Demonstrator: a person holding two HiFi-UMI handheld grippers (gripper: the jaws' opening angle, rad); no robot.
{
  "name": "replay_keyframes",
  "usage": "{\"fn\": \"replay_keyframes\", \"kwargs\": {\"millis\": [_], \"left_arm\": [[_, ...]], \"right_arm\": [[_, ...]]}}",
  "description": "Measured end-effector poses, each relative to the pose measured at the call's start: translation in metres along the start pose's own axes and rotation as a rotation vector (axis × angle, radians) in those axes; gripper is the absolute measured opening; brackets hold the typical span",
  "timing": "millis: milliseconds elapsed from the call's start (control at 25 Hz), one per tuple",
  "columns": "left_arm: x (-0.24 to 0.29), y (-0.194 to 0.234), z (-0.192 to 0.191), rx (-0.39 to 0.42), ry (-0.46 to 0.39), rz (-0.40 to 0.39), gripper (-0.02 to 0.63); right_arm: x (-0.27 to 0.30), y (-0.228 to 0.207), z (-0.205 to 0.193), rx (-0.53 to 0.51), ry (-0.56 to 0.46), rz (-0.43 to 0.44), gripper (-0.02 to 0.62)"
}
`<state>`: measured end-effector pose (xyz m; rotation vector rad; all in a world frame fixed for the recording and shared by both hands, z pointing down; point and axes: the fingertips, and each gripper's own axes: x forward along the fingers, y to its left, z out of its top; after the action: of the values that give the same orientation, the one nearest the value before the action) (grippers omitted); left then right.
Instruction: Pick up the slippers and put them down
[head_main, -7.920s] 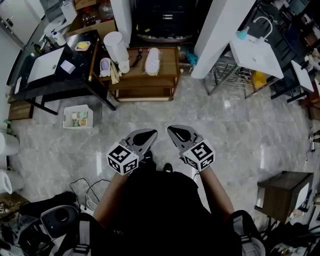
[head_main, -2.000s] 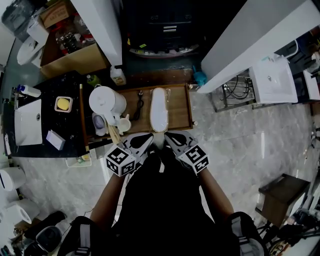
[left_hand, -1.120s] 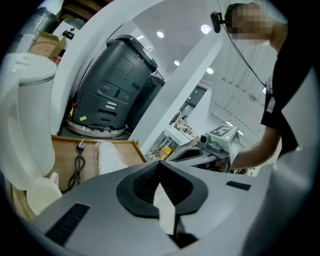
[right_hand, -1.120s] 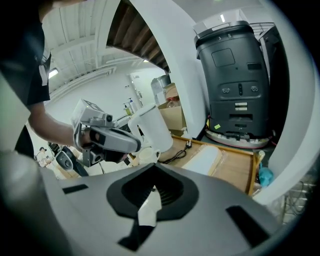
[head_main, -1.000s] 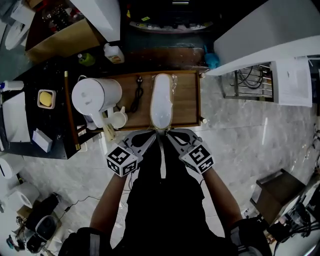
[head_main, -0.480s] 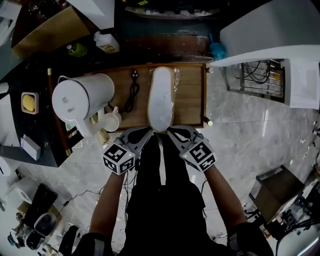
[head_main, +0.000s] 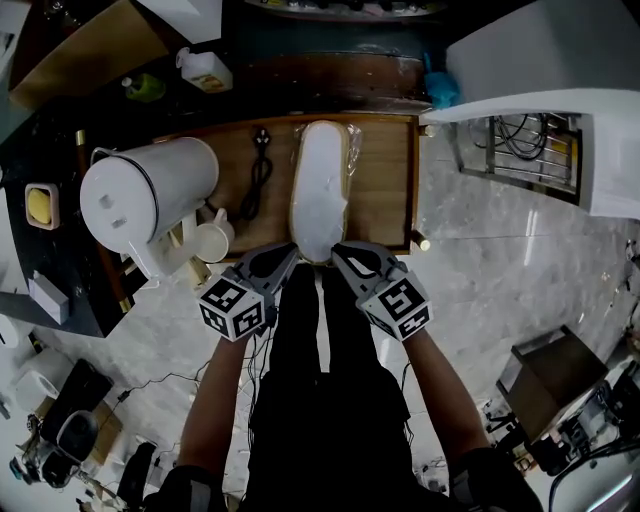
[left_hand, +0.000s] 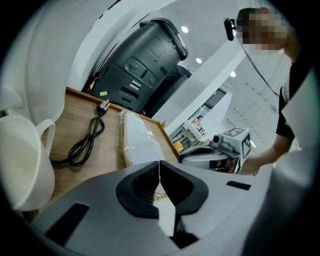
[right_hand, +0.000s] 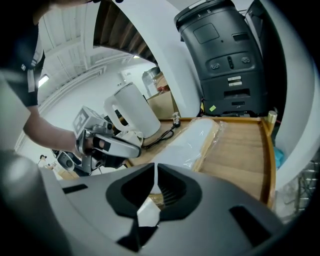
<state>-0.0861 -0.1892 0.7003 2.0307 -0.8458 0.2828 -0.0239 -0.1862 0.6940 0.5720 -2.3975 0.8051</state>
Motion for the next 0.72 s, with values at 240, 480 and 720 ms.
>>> {"fn": "replay_keyframes", "kwargs": {"millis": [240, 480, 720], "left_arm": [[0.005, 0.006, 0.001, 0.004, 0.005, 0.014, 0.014], [0.012, 0.013, -0.006, -0.005, 0.052, 0.034, 0.163], [0.017, 0.028, -0.020, -0.042, 0.124, 0.103, 0.238]], "right_arm": [[0.006, -0.006, -0.004, 0.027, 0.016, -0.012, 0.159], [0.013, -0.015, -0.006, 0.041, 0.039, -0.044, 0.261], [0.019, -0.036, -0.010, 0.132, 0.075, -0.098, 0.284]]}}
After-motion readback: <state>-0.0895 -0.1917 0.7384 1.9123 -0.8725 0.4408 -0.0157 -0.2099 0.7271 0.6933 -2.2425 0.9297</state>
